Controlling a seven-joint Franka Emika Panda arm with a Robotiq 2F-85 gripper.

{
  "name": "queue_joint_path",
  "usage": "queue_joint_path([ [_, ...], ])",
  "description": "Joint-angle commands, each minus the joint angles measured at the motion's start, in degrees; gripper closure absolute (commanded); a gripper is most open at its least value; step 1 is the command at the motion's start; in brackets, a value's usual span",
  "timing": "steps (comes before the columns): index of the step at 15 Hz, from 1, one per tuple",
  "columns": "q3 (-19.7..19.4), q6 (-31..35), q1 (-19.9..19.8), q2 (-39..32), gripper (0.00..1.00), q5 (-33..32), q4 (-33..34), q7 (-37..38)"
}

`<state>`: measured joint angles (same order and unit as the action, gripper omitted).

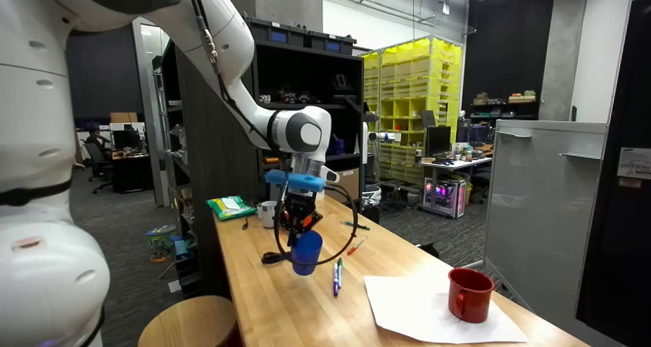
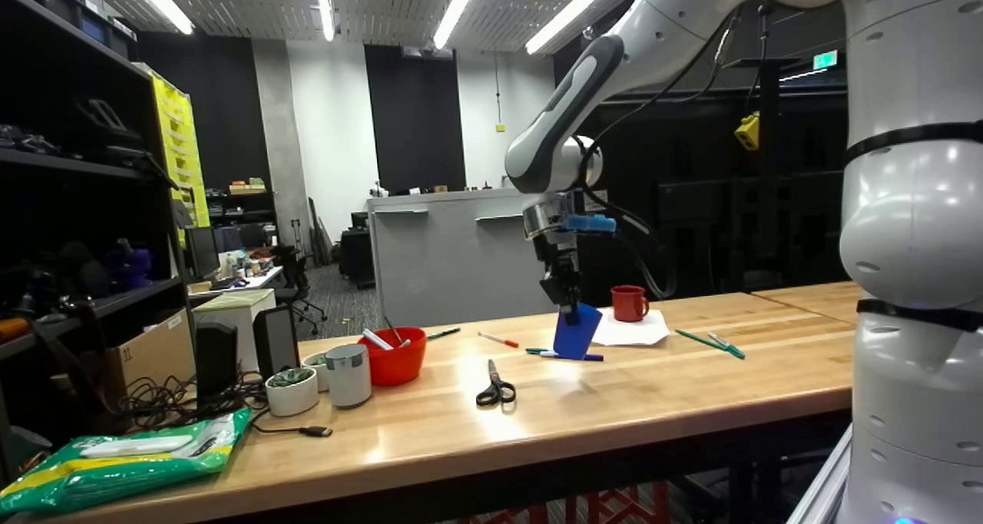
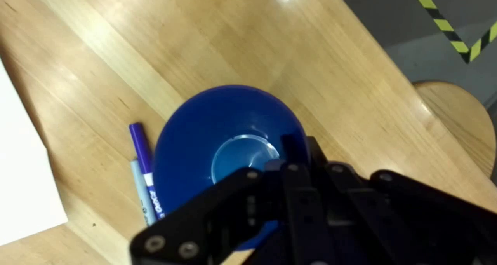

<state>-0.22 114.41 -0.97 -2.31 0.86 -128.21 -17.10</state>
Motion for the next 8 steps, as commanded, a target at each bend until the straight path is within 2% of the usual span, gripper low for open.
queue_joint_path([
  [1,2.17,-12.52,2.79,-2.06,0.98,-6.68,5.84,8.65],
  [3,3.24,-18.05,4.03,-4.14,0.98,-8.94,8.50,10.12],
  [5,3.95,-20.26,4.80,-5.71,0.98,-9.88,9.95,9.17],
  [8,4.60,-18.61,5.32,-7.64,0.98,-11.03,10.31,7.39],
])
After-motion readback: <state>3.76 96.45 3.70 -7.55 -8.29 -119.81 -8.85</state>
